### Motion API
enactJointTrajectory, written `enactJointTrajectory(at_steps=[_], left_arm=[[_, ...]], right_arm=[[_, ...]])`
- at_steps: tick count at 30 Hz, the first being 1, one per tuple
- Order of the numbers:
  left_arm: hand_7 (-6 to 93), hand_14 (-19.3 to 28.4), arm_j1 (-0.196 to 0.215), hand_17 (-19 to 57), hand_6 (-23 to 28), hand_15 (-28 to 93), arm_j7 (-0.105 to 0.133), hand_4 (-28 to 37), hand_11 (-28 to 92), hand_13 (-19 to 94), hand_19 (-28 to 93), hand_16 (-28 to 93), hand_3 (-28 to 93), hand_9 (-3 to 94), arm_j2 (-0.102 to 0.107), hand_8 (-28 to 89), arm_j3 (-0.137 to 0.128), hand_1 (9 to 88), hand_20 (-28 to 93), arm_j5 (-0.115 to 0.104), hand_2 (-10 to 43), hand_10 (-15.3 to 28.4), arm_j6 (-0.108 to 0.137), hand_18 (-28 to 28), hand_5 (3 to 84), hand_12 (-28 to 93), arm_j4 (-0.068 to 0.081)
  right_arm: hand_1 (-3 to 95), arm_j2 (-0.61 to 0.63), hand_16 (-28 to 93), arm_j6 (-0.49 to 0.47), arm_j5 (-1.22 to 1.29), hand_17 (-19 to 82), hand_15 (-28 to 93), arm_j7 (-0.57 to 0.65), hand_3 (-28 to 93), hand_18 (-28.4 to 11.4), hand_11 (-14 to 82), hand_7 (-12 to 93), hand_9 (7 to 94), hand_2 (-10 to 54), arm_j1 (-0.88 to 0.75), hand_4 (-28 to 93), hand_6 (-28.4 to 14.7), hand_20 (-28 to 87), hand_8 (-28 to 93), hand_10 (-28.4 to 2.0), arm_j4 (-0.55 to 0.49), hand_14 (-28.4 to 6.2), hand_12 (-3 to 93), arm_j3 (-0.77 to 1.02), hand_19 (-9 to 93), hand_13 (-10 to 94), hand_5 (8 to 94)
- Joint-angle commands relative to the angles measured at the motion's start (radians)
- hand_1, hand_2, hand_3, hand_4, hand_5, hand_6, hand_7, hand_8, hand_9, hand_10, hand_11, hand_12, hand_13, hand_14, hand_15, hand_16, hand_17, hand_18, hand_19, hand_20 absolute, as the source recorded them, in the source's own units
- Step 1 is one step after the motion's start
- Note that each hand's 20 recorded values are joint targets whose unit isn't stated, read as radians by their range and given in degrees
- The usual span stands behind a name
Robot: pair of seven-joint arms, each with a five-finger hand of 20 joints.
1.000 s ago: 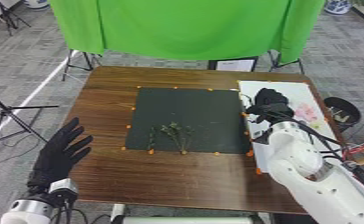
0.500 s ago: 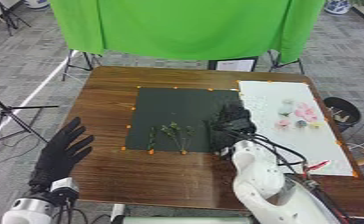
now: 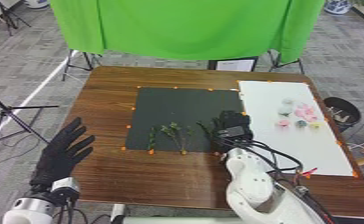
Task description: Arrange flowers
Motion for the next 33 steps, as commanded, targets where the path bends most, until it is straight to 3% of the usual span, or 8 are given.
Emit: enactJointTrajectory(at_steps=[1, 7, 15, 21, 30, 33], left_arm=[[18.0, 15.2, 0.011, -12.5, 2.6, 28, -0.008, -25.0, 15, 18, 37, 2, 69, 17.6, -0.002, -10, -0.002, 25.0, 10, 0.003, -2.6, 10.2, -0.007, 22.9, 22.9, 20, 0.001], [18.0, 15.2, 0.009, -12.5, 2.6, 28, -0.009, -24.9, 15, 18, 37, 2, 69, 17.6, 0.000, -9, -0.002, 25.0, 10, 0.001, -2.7, 10.1, -0.008, 22.9, 22.8, 20, 0.001], [18.0, 15.2, 0.006, -12.5, 2.5, 28, -0.016, -24.9, 15, 18, 37, 2, 69, 17.6, 0.003, -9, -0.002, 25.0, 10, 0.004, -2.7, 10.3, -0.014, 22.9, 22.8, 20, 0.002], [17.9, 15.2, 0.009, -12.5, 2.6, 28, -0.013, -24.9, 15, 18, 37, 2, 69, 17.6, 0.005, -9, -0.003, 25.1, 10, 0.002, -2.6, 10.2, -0.013, 22.9, 22.8, 20, 0.003], [18.0, 15.2, 0.023, -12.5, 2.6, 28, -0.008, -24.8, 15, 18, 37, 2, 69, 17.6, 0.002, -9, -0.010, 25.1, 10, 0.004, -2.6, 10.3, -0.010, 22.9, 22.8, 20, -0.005], [18.0, 15.2, 0.021, -12.5, 2.6, 28, -0.004, -24.8, 15, 18, 37, 2, 69, 17.5, 0.001, -10, -0.009, 25.1, 10, 0.004, -2.6, 10.2, -0.008, 22.9, 22.8, 20, -0.003]], right_arm=[[37.0, 0.033, 45, -0.084, 0.061, 27, 89, -0.014, 87, -24.1, 65.3, 52, 70.1, -9.5, -0.042, -16, 0.1, 61, 20, -11.0, -0.031, -13.7, 68.8, 0.026, 89, 60, 72.9], [34.1, 0.031, 44, -0.136, 0.094, 27, 89, -0.022, 86, -24.1, 69.5, 51, 68.9, -9.5, -0.044, -19, 0.0, 61, 19, -11.7, -0.053, -13.9, 58.8, 0.023, 88, 60, 73.4], [25.6, 0.034, 43, -0.160, 0.106, 27, 89, 0.002, 87, -24.4, 67.9, 43, 68.9, -9.0, -0.020, -21, -0.4, 61, 15, -12.3, -0.043, -14.5, 58.2, 0.013, 88, 60, 75.7], [21.6, 0.046, 42, -0.173, 0.094, 27, 88, 0.004, 88, -24.8, 67.1, 46, 69.7, -5.3, -0.008, -19, -0.2, 60, -9, -12.4, -0.047, -14.6, 57.8, 0.010, 89, 61, 77.0], [20.1, 0.143, 43, -0.191, 0.142, 27, 88, 0.020, 87, -24.8, 66.1, 46, 67.9, -5.3, 0.016, -20, -0.3, 60, -10, -13.1, -0.129, -14.8, 58.6, 0.082, 89, 60, 74.9], [18.5, 0.186, 43, -0.153, 0.170, 26, 87, 0.023, 85, -24.7, 65.5, 46, 66.5, -4.4, 0.008, -20, -1.1, 60, -10, -13.4, -0.171, -15.1, 58.4, 0.138, 88, 58, 72.0]])
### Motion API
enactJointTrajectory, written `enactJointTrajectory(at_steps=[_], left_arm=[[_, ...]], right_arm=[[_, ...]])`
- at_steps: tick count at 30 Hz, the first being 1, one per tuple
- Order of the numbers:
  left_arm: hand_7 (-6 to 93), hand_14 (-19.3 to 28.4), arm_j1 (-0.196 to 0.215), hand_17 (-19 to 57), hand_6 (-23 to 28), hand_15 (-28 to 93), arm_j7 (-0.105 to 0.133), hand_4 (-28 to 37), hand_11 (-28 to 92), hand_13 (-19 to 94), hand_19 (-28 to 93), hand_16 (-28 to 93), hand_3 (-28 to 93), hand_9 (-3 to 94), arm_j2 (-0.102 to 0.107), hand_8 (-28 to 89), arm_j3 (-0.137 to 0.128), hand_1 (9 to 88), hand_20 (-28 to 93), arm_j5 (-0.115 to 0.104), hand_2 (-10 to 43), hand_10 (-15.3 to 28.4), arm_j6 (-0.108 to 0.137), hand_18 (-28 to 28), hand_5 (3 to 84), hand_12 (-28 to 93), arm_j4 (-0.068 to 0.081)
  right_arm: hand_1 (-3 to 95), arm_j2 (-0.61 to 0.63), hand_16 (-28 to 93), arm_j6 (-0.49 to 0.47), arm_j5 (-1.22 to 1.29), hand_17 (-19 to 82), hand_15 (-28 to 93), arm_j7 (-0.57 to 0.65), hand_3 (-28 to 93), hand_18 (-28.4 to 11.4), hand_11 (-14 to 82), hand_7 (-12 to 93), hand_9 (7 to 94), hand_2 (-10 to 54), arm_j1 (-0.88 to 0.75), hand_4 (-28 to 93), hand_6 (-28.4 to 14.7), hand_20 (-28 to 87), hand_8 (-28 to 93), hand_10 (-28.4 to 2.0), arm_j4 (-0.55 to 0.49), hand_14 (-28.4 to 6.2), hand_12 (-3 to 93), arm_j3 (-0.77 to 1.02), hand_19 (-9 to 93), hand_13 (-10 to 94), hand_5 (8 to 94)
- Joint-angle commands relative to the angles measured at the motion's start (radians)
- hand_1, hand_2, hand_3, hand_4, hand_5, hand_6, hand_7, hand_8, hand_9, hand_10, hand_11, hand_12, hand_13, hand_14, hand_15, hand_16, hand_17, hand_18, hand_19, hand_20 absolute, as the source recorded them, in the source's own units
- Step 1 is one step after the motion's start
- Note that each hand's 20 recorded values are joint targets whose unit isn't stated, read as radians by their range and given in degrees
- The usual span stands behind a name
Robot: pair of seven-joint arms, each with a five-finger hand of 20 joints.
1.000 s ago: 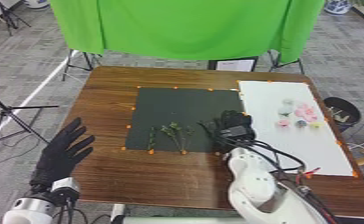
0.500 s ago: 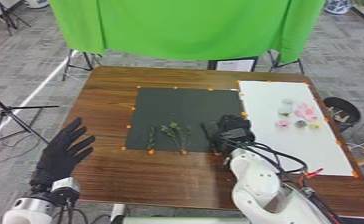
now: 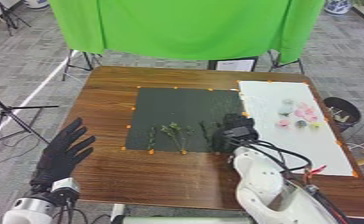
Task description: Arrange flowers
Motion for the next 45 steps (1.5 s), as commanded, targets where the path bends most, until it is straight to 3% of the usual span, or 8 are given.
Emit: enactJointTrajectory(at_steps=[1, 3, 5, 7, 12, 15, 37, 45], left_arm=[[18.0, 15.2, 0.020, -12.5, 2.6, 28, 0.001, -24.8, 15, 18, 37, 2, 69, 17.5, -0.005, -9, -0.007, 25.1, 10, 0.005, -2.6, 10.2, -0.002, 22.9, 22.8, 20, -0.005], [18.0, 15.2, 0.023, -12.5, 2.6, 28, 0.006, -24.9, 15, 18, 37, 2, 69, 17.5, -0.008, -9, -0.006, 25.1, 10, 0.005, -2.6, 10.2, -0.001, 22.9, 22.8, 20, -0.007], [18.0, 15.2, 0.022, -12.5, 2.6, 28, 0.003, -24.9, 15, 18, 37, 2, 69, 17.6, -0.009, -9, -0.006, 25.1, 10, 0.007, -2.5, 10.3, 0.000, 22.9, 22.8, 20, -0.007], [18.0, 15.2, 0.026, -12.5, 2.6, 28, 0.007, -24.8, 15, 18, 37, 2, 69, 17.6, -0.012, -10, -0.007, 25.2, 10, 0.007, -2.5, 10.3, 0.003, 22.9, 22.8, 20, -0.010], [17.9, 15.2, 0.027, -12.5, 2.6, 28, 0.014, -24.8, 15, 18, 37, 2, 69, 17.6, -0.018, -9, -0.006, 25.2, 10, 0.007, -2.5, 10.3, 0.008, 22.8, 22.8, 20, -0.011], [17.9, 15.2, 0.026, -12.5, 2.6, 28, 0.014, -24.8, 15, 18, 37, 2, 69, 17.6, -0.019, -10, -0.005, 25.2, 10, 0.007, -2.5, 10.3, 0.006, 22.8, 22.9, 20, -0.010], [18.0, 15.3, 0.019, -12.5, 2.6, 28, 0.005, -24.7, 15, 18, 37, 2, 69, 17.6, -0.016, -10, -0.004, 25.5, 10, 0.009, -2.4, 10.2, 0.001, 22.8, 22.9, 20, -0.007], [18.1, 15.3, 0.009, -12.5, 2.6, 28, 0.004, -24.8, 15, 18, 37, 2, 69, 17.6, -0.007, -10, -0.002, 25.5, 10, 0.007, -2.4, 10.2, -0.007, 22.8, 22.9, 20, -0.004]], right_arm=[[18.0, 0.131, 42, 0.034, 0.089, 26, 86, 0.018, 84, -24.6, 64.2, 47, 65.9, -4.0, 0.001, -20, -1.2, 60, -10, -13.6, -0.112, -15.0, 57.3, 0.135, 87, 58, 70.7], [17.7, 0.167, 39, 0.070, 0.108, 26, 84, -0.007, 84, -24.4, 59.9, 46, 65.5, -4.0, -0.018, -21, -1.8, 59, -11, -13.7, -0.124, -14.7, 50.5, 0.192, 87, 58, 67.8], [19.5, 0.211, 36, 0.111, 0.060, 26, 79, -0.035, 84, -23.5, 49.2, 42, 65.0, -6.0, -0.039, -21, -2.4, 58, -12, -13.1, -0.109, -13.6, 38.4, 0.236, 86, 56, 64.0], [22.8, 0.249, 33, 0.090, 0.057, 25, 77, -0.061, 85, -22.8, 40.1, 39, 63.4, -8.9, -0.063, -22, -2.5, 59, -12, -12.5, -0.098, -12.8, 32.1, 0.287, 85, 53, 60.9], [29.3, 0.312, 28, -0.072, 0.068, 24, 77, -0.023, 89, -22.3, 36.2, 37, 45.3, -9.5, -0.078, -27, -4.5, 58, -14, -13.4, -0.066, -13.6, 29.4, 0.333, 85, 47, 45.2], [31.4, 0.333, 26, -0.111, 0.060, 24, 76, -0.072, 91, -22.1, 34.0, 38, 42.0, -9.5, -0.099, -28, -4.6, 57, -15, -12.7, -0.046, -13.6, 28.0, 0.347, 85, 44, 41.2], [31.2, 0.339, 25, -0.104, 0.065, 24, 76, -0.179, 91, -21.0, 31.5, 35, 51.1, -9.5, -0.095, -28, -4.8, 57, -14, -11.5, 0.040, -10.6, 25.2, 0.292, 83, 48, 49.1], [30.2, 0.341, 26, -0.027, 0.072, 24, 76, -0.159, 91, -20.9, 31.6, 40, 49.7, -9.5, -0.039, -28, -4.0, 58, -15, -12.4, 0.103, -10.4, 25.8, 0.221, 84, 48, 46.0]])
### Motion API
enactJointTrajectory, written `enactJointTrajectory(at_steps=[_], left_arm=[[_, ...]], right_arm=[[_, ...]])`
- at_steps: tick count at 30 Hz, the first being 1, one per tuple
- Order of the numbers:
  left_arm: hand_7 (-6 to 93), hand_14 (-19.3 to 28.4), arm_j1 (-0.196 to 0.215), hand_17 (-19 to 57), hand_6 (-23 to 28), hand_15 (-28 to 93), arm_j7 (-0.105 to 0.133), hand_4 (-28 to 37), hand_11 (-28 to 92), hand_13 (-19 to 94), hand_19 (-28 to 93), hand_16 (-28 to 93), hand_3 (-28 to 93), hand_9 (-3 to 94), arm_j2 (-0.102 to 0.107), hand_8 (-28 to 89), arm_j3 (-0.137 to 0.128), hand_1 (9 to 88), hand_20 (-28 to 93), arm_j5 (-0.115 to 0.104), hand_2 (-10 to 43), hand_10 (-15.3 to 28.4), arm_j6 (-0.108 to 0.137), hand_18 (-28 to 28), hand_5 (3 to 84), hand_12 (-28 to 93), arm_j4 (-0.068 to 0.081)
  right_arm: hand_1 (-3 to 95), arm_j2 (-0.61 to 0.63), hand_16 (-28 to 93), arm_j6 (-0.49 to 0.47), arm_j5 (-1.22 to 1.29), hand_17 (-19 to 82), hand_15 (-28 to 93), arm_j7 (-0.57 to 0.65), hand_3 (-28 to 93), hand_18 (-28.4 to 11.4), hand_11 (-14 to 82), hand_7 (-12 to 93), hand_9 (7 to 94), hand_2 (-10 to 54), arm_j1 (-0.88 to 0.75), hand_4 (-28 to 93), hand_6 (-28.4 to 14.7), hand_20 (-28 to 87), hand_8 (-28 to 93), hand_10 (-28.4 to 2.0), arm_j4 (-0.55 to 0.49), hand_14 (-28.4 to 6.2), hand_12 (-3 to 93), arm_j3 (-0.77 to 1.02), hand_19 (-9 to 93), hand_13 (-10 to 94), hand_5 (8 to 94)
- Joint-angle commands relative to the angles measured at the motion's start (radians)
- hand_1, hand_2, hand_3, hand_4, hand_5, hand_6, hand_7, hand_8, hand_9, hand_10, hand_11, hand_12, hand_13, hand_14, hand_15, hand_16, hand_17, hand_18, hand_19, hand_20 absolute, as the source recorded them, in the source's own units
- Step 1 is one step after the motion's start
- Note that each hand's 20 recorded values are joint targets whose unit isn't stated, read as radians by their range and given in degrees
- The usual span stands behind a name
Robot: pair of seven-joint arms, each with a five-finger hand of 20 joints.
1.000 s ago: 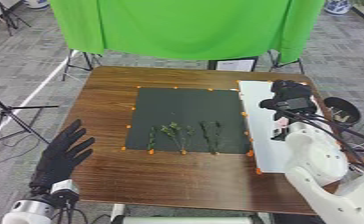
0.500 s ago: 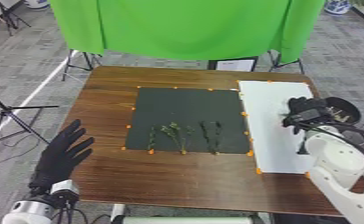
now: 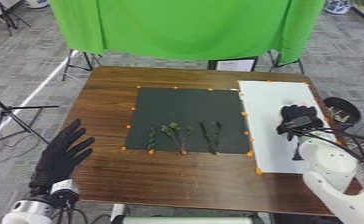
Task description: Arrange flowers
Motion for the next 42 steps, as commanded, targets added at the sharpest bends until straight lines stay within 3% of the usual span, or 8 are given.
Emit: enactJointTrajectory(at_steps=[1, 6, 10, 18, 23, 29, 36, 42], left_arm=[[18.0, 15.3, -0.008, -12.5, 2.6, 28, -0.007, -24.8, 15, 18, 37, 2, 69, 17.6, 0.005, -10, 0.002, 25.5, 10, 0.004, -2.4, 10.2, -0.007, 22.8, 23.0, 20, 0.002], [18.1, 15.3, 0.004, -12.5, 2.6, 28, -0.005, -24.8, 15, 18, 37, 2, 69, 17.8, 0.011, -10, -0.009, 25.5, 10, 0.000, -2.2, 10.2, -0.008, 22.8, 22.9, 20, -0.003], [18.1, 15.3, 0.004, -12.5, 2.6, 28, 0.000, -24.8, 15, 18, 37, 2, 69, 17.8, 0.029, -10, -0.027, 25.5, 10, -0.001, -2.0, 10.2, -0.004, 22.8, 22.9, 20, -0.010], [17.9, 15.4, 0.013, -12.4, 2.6, 28, -0.006, -24.6, 15, 18, 37, 2, 69, 17.9, 0.090, -10, -0.095, 25.4, 10, -0.004, -2.0, 10.3, -0.023, 22.8, 23.0, 20, -0.033], [17.8, 15.2, -0.009, -12.5, 2.6, 27, -0.014, -24.7, 15, 17, 37, 2, 69, 17.9, 0.124, -9, -0.114, 25.4, 10, -0.008, -2.0, 10.2, -0.022, 22.8, 23.0, 20, -0.027], [17.6, 14.7, -0.028, -12.5, 2.7, 26, -0.006, -24.8, 15, 17, 37, 2, 69, 17.7, 0.137, -9, -0.114, 25.1, 10, -0.015, -2.2, 10.3, -0.001, 22.7, 23.1, 20, -0.017], [17.6, 14.3, -0.010, -12.6, 2.7, 25, 0.027, -24.9, 15, 16, 37, 3, 69, 17.7, 0.139, -9, -0.115, 25.1, 10, -0.010, -2.1, 10.3, 0.049, 22.4, 23.2, 20, -0.024], [17.4, 13.5, -0.027, -13.6, 2.8, 24, 0.026, -24.9, 14, 14, 36, 3, 69, 17.6, 0.148, -9, -0.097, 25.2, 10, -0.011, -2.1, 10.3, 0.052, 21.8, 23.3, 20, -0.018]], right_arm=[[31.3, 0.002, 27, 0.092, -0.007, 25, 76, 0.013, 91, -20.7, 32.9, 42, 52.3, -9.5, 0.047, -28, -3.3, 57, -16, -12.4, 0.052, -9.9, 26.0, -0.053, 84, 50, 46.3], [47.0, 0.004, 40, 0.164, 0.008, 35, 67, -0.021, 84, -20.2, 20.4, 53, 76.5, -9.5, 0.030, -28, 1.7, 54, 7, -6.0, 0.042, -4.7, 48.6, -0.043, 87, 69, 58.4], [50.2, 0.005, 39, 0.190, 0.012, 39, 65, -0.054, 85, -20.4, 20.5, 51, 84.4, -9.5, 0.025, -28, 1.8, 52, 9, -4.4, 0.006, -4.0, 52.6, -0.031, 89, 76, 68.1], [50.2, -0.088, 39, 0.330, 0.046, 40, 65, -0.184, 85, -20.4, 19.7, 49, 86.3, -9.5, 0.306, -27, 1.6, 52, 10, -4.4, -0.060, -4.2, 53.0, -0.239, 90, 78, 70.6], [50.0, -0.256, 39, 0.331, 0.088, 40, 65, -0.298, 85, -20.1, 19.4, 48, 86.2, -9.5, 0.489, -26, 1.7, 52, 11, -4.3, -0.043, -4.1, 53.5, -0.416, 90, 77, 70.5], [49.7, -0.440, 39, 0.263, 0.064, 40, 65, -0.388, 85, -19.8, 19.0, 49, 86.4, -9.5, 0.542, -26, 2.0, 52, 10, -4.3, 0.024, -4.1, 53.5, -0.556, 91, 77, 70.6], [49.7, -0.562, 40, 0.199, -0.004, 39, 65, -0.447, 85, -19.3, 18.3, 49, 86.4, -9.5, 0.549, -27, 2.5, 52, 10, -4.1, 0.138, -4.1, 53.2, -0.641, 90, 77, 70.6], [49.6, -0.604, 40, 0.198, -0.056, 39, 65, -0.435, 85, -19.2, 18.1, 49, 86.5, -9.5, 0.573, -27, 2.5, 53, 10, -4.1, 0.222, -4.0, 53.1, -0.709, 90, 76, 70.5]])
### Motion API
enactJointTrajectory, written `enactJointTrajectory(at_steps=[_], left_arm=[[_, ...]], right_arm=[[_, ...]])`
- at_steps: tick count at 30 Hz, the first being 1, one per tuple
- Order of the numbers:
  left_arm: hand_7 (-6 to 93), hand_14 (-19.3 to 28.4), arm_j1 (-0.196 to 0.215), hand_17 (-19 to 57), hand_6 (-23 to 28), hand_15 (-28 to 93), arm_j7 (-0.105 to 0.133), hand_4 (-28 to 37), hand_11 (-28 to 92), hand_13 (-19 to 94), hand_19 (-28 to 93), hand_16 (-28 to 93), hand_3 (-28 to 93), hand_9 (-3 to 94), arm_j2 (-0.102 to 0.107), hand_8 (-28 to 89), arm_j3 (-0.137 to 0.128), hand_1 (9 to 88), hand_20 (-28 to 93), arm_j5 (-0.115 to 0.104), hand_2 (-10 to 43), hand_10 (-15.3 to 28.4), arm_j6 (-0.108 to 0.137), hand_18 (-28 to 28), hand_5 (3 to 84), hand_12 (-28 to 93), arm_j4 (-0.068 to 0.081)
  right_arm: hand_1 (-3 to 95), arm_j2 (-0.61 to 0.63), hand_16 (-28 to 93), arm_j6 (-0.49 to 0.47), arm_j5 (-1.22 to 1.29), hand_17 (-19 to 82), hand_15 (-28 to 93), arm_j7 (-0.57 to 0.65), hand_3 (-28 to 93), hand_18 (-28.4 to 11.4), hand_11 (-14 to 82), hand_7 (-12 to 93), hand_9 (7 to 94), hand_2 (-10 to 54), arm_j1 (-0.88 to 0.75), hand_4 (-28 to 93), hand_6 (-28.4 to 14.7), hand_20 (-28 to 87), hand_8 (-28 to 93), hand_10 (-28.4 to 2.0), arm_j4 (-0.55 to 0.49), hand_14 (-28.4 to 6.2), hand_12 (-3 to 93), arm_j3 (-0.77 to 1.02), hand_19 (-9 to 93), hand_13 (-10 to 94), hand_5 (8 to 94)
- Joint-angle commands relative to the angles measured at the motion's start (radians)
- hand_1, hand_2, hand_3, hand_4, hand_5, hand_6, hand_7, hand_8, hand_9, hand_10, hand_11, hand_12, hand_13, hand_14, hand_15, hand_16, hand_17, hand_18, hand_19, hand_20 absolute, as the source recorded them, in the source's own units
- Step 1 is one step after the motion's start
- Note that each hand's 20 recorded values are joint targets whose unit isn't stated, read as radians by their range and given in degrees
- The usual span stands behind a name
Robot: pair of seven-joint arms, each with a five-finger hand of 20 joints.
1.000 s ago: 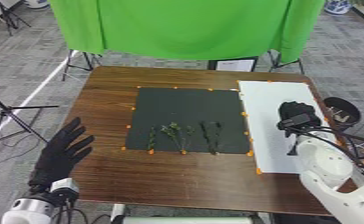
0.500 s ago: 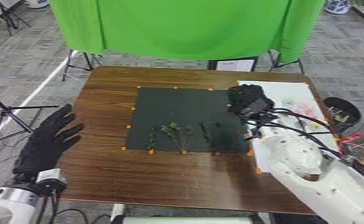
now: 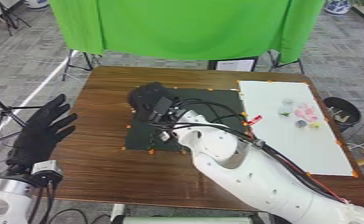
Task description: Arrange flowers
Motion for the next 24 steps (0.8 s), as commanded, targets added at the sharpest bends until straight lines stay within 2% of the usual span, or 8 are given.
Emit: enactJointTrajectory(at_steps=[1, 6, 15, 19, 24], left_arm=[[17.3, 13.4, -0.004, -13.6, 2.8, 24, 0.009, -25.0, 14, 14, 36, 4, 69, 17.6, 0.010, -9, 0.014, 25.2, 10, -0.002, -2.1, 10.3, 0.023, 21.7, 23.3, 20, 0.003], [17.2, 13.3, -0.012, -13.8, 2.8, 23, 0.014, -25.0, 14, 13, 35, 4, 69, 17.5, 0.010, -9, 0.028, 25.2, 10, -0.001, -2.1, 10.3, 0.024, 21.5, 23.4, 20, 0.004], [17.1, 13.1, -0.026, -13.8, 2.9, 23, 0.007, -24.9, 14, 13, 35, 5, 69, 17.5, 0.017, -9, 0.043, 25.1, 10, -0.002, -2.2, 10.4, 0.016, 21.4, 23.4, 20, 0.013], [17.0, 13.1, -0.033, -13.9, 2.9, 23, 0.003, -25.0, 14, 13, 35, 5, 69, 17.5, 0.018, -9, 0.050, 25.2, 10, -0.001, -2.0, 10.3, 0.010, 21.5, 23.4, 20, 0.016], [16.9, 13.1, -0.027, -14.0, 2.8, 23, 0.003, -25.0, 14, 13, 35, 5, 69, 17.5, 0.015, -9, 0.049, 25.3, 11, 0.000, -2.0, 10.4, 0.008, 21.5, 23.4, 20, 0.015]], right_arm=[[49.6, -0.075, 40, -0.001, -0.079, 39, 65, 0.002, 85, -19.2, 18.0, 49, 86.5, -9.5, 0.009, -27, 2.5, 53, 10, -4.1, 0.098, -4.0, 53.0, -0.091, 90, 76, 70.5], [49.9, -0.083, 40, 0.006, -0.140, 39, 65, 0.015, 85, -19.0, 17.7, 49, 86.5, -9.5, 0.027, -28, 2.8, 53, 9, -3.8, 0.150, -3.9, 52.9, -0.128, 90, 76, 70.1], [50.1, -0.097, 41, 0.000, -0.191, 38, 66, 0.050, 84, -18.7, 16.8, 49, 86.2, -9.5, 0.040, -28, 3.5, 53, 7, -3.5, 0.178, -3.8, 52.7, -0.145, 89, 74, 69.4], [48.4, -0.102, 42, -0.105, -0.221, 36, 66, 0.114, 82, -18.4, 16.0, 49, 83.6, -9.5, 0.041, -28, 3.6, 53, 7, -3.7, 0.164, -4.1, 52.5, -0.145, 88, 72, 66.9], [44.7, -0.103, 37, -0.176, -0.219, 33, 70, 0.133, 80, -18.5, 16.3, 49, 78.7, -9.5, 0.044, -28, 2.7, 55, 5, -4.6, 0.158, -5.5, 51.6, -0.135, 86, 66, 63.1]])
